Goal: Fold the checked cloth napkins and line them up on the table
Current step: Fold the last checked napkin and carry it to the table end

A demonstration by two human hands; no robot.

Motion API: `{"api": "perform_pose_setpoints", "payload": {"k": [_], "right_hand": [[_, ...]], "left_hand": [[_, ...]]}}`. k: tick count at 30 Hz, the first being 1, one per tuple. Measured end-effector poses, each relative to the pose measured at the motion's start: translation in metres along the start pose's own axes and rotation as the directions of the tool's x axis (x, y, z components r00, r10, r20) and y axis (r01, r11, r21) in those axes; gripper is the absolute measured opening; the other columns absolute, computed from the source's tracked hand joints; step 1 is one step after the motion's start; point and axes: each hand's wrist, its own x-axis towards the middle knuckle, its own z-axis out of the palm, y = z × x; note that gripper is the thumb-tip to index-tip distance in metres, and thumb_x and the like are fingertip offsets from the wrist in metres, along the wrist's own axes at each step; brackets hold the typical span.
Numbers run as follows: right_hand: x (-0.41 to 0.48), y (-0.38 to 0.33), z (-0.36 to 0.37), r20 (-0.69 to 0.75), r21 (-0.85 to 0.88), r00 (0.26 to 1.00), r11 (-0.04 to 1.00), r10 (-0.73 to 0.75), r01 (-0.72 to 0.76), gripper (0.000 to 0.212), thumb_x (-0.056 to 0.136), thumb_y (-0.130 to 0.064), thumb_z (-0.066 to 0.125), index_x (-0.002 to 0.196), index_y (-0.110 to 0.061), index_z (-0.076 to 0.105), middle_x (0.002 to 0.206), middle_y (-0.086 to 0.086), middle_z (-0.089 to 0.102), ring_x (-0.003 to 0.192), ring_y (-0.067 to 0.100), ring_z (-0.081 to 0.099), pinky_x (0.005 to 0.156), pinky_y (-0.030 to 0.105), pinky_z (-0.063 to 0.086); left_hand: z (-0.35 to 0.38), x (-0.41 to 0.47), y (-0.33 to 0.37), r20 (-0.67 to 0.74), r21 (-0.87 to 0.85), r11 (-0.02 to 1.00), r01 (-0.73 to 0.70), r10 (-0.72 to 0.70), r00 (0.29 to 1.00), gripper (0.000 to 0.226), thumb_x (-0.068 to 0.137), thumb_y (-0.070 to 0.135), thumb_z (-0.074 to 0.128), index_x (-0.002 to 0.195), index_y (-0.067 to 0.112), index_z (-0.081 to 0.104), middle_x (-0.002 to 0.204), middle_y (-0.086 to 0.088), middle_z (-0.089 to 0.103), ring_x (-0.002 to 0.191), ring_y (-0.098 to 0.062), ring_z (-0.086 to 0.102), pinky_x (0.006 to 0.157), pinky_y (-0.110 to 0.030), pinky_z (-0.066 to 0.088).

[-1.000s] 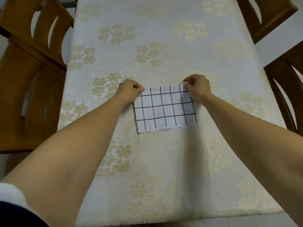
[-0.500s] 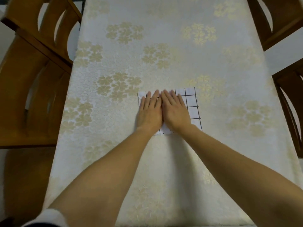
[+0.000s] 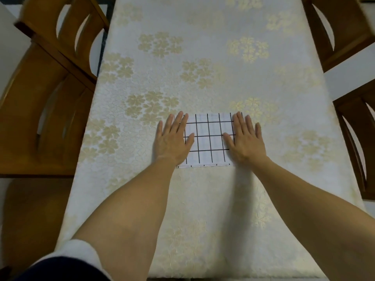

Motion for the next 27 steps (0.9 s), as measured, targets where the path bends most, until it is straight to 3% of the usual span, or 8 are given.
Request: {"api": "perform_pose_setpoints", "payload": {"k": [4, 6, 9, 11, 13, 19, 25, 27], "right_hand": [[0.007, -0.004, -0.01, 0.046, -0.064, 0.999, 0.998, 0.021, -0.018, 0.077, 0.103, -0.061, 0.016, 0.162, -0.016, -0.005, 0.17, 0.002, -0.01, 0.155, 0.029, -0.016, 0.124, 0.051, -0.011], [0.007, -0.015, -0.018, -0.035, -0.092, 0.999, 0.996, -0.018, 0.015, 0.073, 0.105, -0.053, 0.023, 0.162, -0.014, 0.001, 0.17, 0.004, -0.004, 0.156, 0.028, -0.011, 0.125, 0.05, -0.01], [0.009, -0.05, -0.022, -0.132, -0.013, 0.978, 0.987, -0.161, 0.16, 0.061, 0.109, -0.039, 0.023, 0.162, -0.012, 0.01, 0.169, 0.004, 0.005, 0.156, 0.026, -0.001, 0.126, 0.046, -0.007], [0.012, -0.073, -0.012, -0.097, 0.045, 0.973, 0.976, -0.21, 0.215, 0.056, 0.11, -0.035, 0.022, 0.161, -0.013, 0.014, 0.169, 0.005, 0.01, 0.156, 0.027, 0.001, 0.126, 0.045, -0.007], [0.008, -0.077, 0.001, -0.033, 0.102, 0.983, 0.978, -0.18, 0.183, 0.057, 0.11, -0.04, 0.018, 0.162, -0.019, 0.011, 0.17, 0.001, 0.005, 0.156, 0.024, -0.005, 0.125, 0.044, -0.009], [-0.017, -0.023, 0.005, -0.01, 0.0, 0.998, 0.998, -0.058, 0.058, 0.071, 0.1, -0.068, 0.001, 0.159, -0.032, -0.017, 0.165, -0.01, -0.026, 0.151, 0.019, -0.028, 0.125, 0.044, -0.012], [-0.015, 0.028, -0.011, 0.091, -0.068, 0.996, 0.998, 0.0, 0.006, 0.082, 0.095, -0.076, 0.0, 0.158, -0.028, -0.021, 0.166, -0.008, -0.026, 0.151, 0.024, -0.027, 0.125, 0.049, -0.011], [-0.013, 0.02, -0.011, 0.041, -0.052, 0.999, 0.999, 0.018, -0.016, 0.081, 0.098, -0.072, 0.003, 0.159, -0.023, -0.017, 0.166, -0.004, -0.024, 0.152, 0.026, -0.025, 0.124, 0.047, -0.013]], "left_hand": [[-0.01, -0.002, -0.006, 0.058, -0.015, 1.0, 0.014, -0.013, 0.998, 0.072, 0.103, 0.061, 0.001, 0.158, 0.021, -0.023, 0.165, 0.003, -0.03, 0.153, -0.019, -0.024, 0.125, -0.048, -0.012], [-0.02, -0.004, 0.005, 0.023, -0.063, 0.998, 0.028, -0.026, 0.999, 0.071, 0.106, 0.056, 0.009, 0.158, 0.016, -0.02, 0.161, -0.002, -0.035, 0.153, -0.024, -0.027, 0.124, -0.046, -0.016], [-0.026, -0.004, 0.037, -0.061, -0.145, 0.984, -0.102, 0.094, 0.994, 0.062, 0.112, 0.026, 0.025, 0.16, 0.011, -0.01, 0.166, -0.004, -0.025, 0.154, -0.022, -0.021, 0.126, -0.042, -0.012], [-0.02, -0.004, 0.051, 0.013, -0.193, 0.973, -0.127, 0.132, 0.991, 0.066, 0.109, 0.014, 0.03, 0.161, 0.01, -0.01, 0.169, -0.004, -0.019, 0.155, -0.019, -0.02, 0.127, -0.04, -0.007], [-0.007, -0.004, 0.051, 0.059, -0.123, 0.987, -0.103, 0.111, 0.992, 0.067, 0.109, 0.024, 0.027, 0.16, 0.012, -0.015, 0.169, -0.003, -0.02, 0.155, -0.019, -0.021, 0.127, -0.039, -0.008], [0.0, -0.017, 0.022, 0.03, -0.014, 1.0, -0.024, 0.025, 0.999, 0.072, 0.102, 0.062, 0.003, 0.159, 0.025, -0.021, 0.166, 0.005, -0.026, 0.154, -0.019, -0.022, 0.126, -0.047, -0.007], [-0.003, -0.029, -0.018, 0.05, 0.03, 0.998, 0.049, -0.05, 0.997, 0.08, 0.096, 0.07, -0.011, 0.156, 0.019, -0.029, 0.164, 0.003, -0.033, 0.152, -0.02, -0.027, 0.126, -0.049, -0.008], [-0.012, -0.028, -0.014, 0.026, -0.055, 0.996, 0.077, -0.076, 0.997, 0.079, 0.099, 0.067, -0.005, 0.158, 0.017, -0.023, 0.165, -0.001, -0.029, 0.154, -0.02, -0.024, 0.126, -0.047, -0.008]]}}
